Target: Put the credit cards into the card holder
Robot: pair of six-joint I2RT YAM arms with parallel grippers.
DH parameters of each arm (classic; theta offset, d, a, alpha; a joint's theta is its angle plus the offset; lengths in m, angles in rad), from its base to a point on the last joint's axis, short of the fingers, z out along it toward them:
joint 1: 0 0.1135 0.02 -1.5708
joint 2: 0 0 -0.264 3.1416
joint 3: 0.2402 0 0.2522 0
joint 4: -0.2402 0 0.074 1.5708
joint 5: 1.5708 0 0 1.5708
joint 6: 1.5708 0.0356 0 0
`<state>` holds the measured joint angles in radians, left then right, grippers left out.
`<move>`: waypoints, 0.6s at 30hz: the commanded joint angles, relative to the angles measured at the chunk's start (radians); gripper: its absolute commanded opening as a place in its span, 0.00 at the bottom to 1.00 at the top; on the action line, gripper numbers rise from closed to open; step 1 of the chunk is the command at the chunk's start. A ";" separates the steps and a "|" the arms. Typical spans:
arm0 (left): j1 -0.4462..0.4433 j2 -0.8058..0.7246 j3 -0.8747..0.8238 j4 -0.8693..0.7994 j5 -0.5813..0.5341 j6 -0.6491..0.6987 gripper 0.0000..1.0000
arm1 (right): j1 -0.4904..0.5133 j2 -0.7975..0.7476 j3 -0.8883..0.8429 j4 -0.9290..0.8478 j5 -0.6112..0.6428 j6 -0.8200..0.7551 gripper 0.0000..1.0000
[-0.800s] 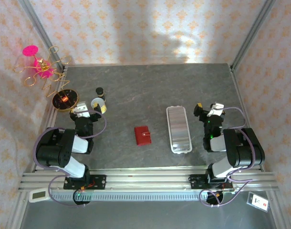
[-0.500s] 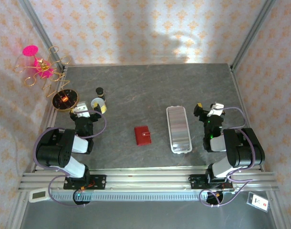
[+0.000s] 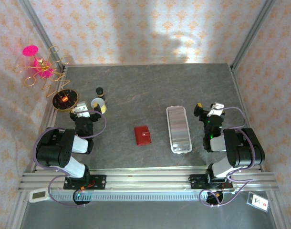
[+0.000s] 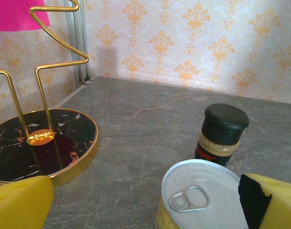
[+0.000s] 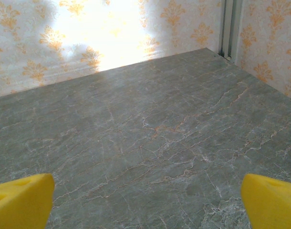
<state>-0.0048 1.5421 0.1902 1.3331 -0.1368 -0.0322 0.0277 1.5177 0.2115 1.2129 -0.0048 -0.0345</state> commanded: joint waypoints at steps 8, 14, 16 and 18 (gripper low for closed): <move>-0.010 -0.039 0.024 -0.026 -0.080 -0.020 0.99 | 0.016 -0.084 0.034 -0.072 0.015 -0.015 0.99; -0.047 -0.364 0.046 -0.331 -0.178 -0.111 0.99 | 0.017 -0.419 0.127 -0.489 0.148 0.189 1.00; -0.046 -0.474 0.045 -0.406 -0.107 -0.237 0.99 | 0.005 -0.487 0.184 -0.667 0.114 0.286 1.00; -0.046 -0.534 0.032 -0.434 -0.038 -0.433 0.99 | -0.001 -0.512 0.245 -0.818 0.097 0.343 1.00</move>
<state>-0.0460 1.0645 0.2176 1.0367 -0.2356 -0.2157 0.0353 1.0348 0.3916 0.7025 0.0761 0.1600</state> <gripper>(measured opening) 0.994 0.996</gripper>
